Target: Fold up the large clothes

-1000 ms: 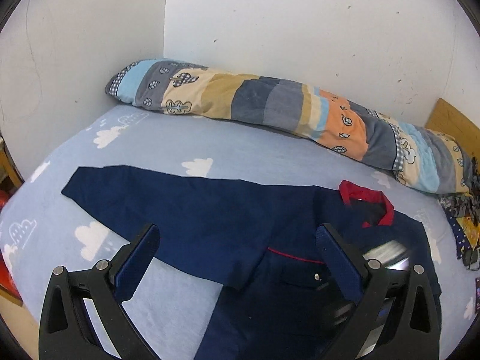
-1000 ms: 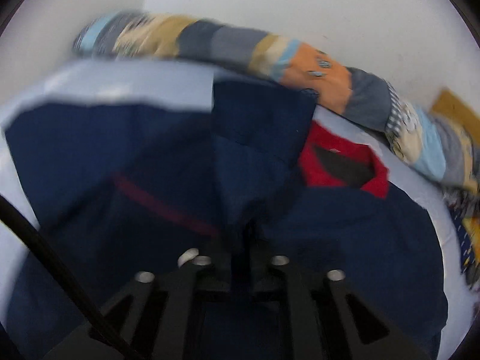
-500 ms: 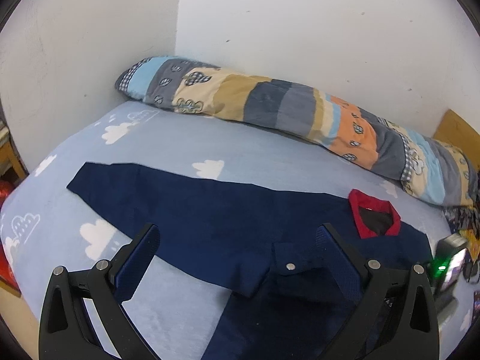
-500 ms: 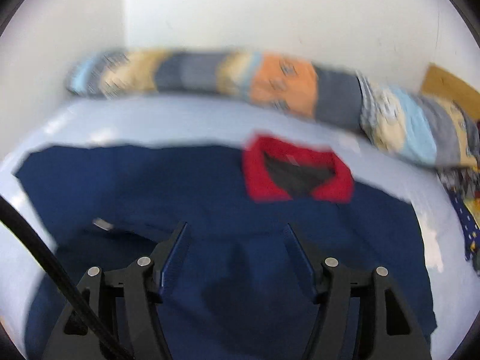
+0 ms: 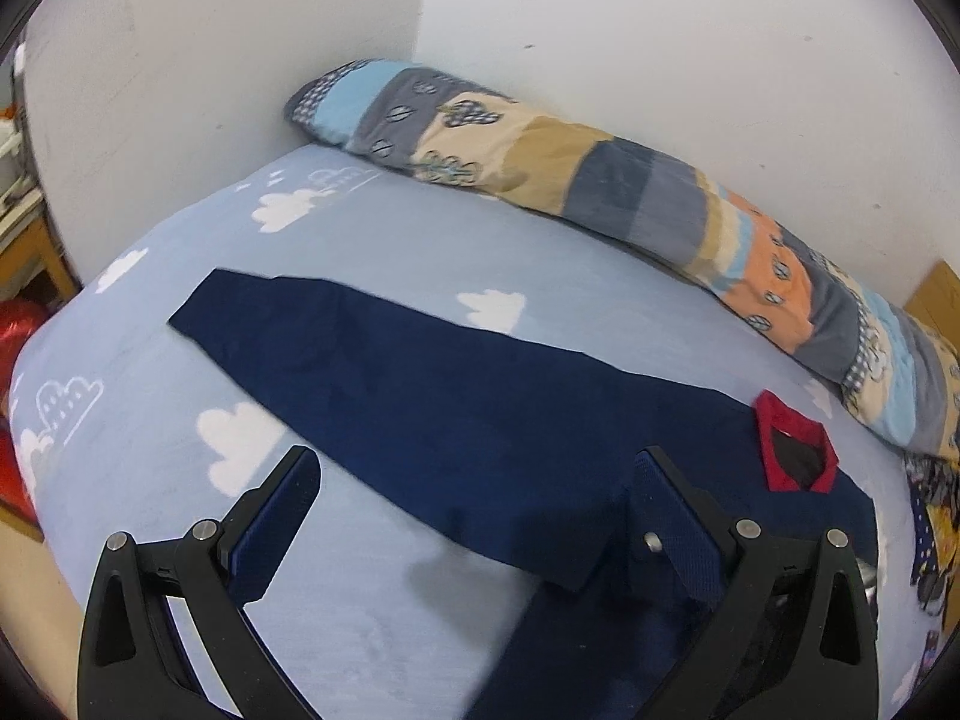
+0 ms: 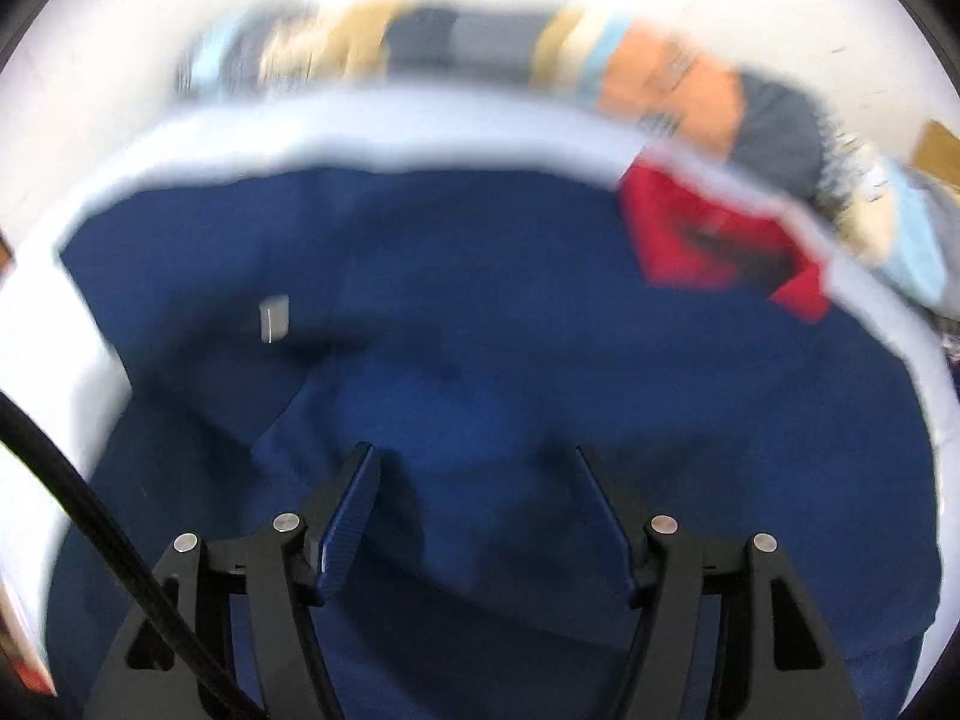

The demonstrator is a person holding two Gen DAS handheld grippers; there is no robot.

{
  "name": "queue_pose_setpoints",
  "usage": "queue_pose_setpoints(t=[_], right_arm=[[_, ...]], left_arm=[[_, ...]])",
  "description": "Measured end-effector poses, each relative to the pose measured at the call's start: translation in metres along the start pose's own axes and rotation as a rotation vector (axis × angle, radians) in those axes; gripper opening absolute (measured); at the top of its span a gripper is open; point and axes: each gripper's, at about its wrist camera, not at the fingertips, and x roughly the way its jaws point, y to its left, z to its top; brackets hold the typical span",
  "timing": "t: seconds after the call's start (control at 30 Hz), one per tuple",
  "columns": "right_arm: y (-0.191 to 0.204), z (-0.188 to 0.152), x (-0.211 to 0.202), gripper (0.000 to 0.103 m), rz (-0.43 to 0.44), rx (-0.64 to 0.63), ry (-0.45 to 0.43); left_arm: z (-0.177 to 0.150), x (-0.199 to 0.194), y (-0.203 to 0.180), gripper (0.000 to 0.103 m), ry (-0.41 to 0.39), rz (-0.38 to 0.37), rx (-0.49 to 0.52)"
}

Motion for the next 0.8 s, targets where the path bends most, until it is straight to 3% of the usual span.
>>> queue_pose_setpoints(t=[0.07,0.13,0.27,0.4,0.47,0.53,0.6,0.7,0.8], right_arm=[[0.005,-0.002,-0.003,0.076,-0.036,-0.027,-0.009],[0.001,-0.001,-0.022,0.072,0.007,0.000,-0.026],[0.000,-0.012,-0.092,0.073,0.058,-0.016,-0.165],[0.004,-0.059,-0.165,0.081,0.131,-0.071,-0.258],[0.001,-0.082,-0.183,0.084,0.153,-0.087,-0.303],[-0.005,-0.104,-0.187,0.084,0.177,-0.093,-0.315],[-0.005,-0.112,-0.182,0.084,0.181,-0.107,-0.302],[-0.008,-0.112,-0.185,0.084,0.173,-0.139,-0.324],[-0.012,-0.109,-0.186,0.084,0.170,-0.142,-0.341]], left_arm=[[0.003,0.004,0.017,0.103,0.021,-0.001,-0.032],[0.007,0.009,0.036,0.103,0.043,0.005,-0.063],[0.014,0.025,0.084,0.103,0.094,0.029,-0.168],[0.019,0.054,0.137,0.103,0.168,-0.076,-0.331],[0.021,0.074,0.172,0.092,0.211,-0.190,-0.462],[0.021,0.095,0.208,0.073,0.229,-0.293,-0.591],[0.019,0.113,0.239,0.064,0.236,-0.306,-0.636],[0.014,0.133,0.280,0.064,0.207,-0.270,-0.700],[0.011,0.156,0.309,0.062,0.178,-0.316,-0.792]])
